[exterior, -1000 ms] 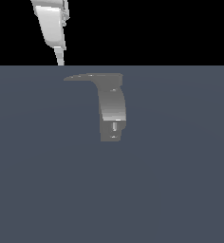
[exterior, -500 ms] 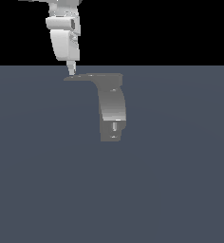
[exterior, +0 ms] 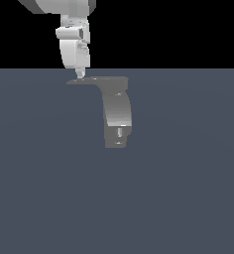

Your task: Turn on the faucet by rotating a designated handle.

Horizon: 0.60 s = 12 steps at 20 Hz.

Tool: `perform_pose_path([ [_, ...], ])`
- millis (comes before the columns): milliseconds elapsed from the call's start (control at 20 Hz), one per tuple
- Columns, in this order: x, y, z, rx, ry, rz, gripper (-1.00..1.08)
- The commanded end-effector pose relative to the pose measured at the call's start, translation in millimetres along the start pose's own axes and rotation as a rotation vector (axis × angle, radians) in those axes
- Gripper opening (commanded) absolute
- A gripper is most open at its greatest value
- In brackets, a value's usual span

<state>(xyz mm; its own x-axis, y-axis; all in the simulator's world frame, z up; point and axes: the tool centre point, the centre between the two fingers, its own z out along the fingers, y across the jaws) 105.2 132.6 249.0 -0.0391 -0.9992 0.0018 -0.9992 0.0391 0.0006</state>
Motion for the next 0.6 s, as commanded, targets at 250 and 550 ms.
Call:
perform_pose_path([
  [250,1,1,1,0.000,0.000,0.006,-1.00],
  [550,0,16,1,0.000,0.000,0.006,-1.00],
])
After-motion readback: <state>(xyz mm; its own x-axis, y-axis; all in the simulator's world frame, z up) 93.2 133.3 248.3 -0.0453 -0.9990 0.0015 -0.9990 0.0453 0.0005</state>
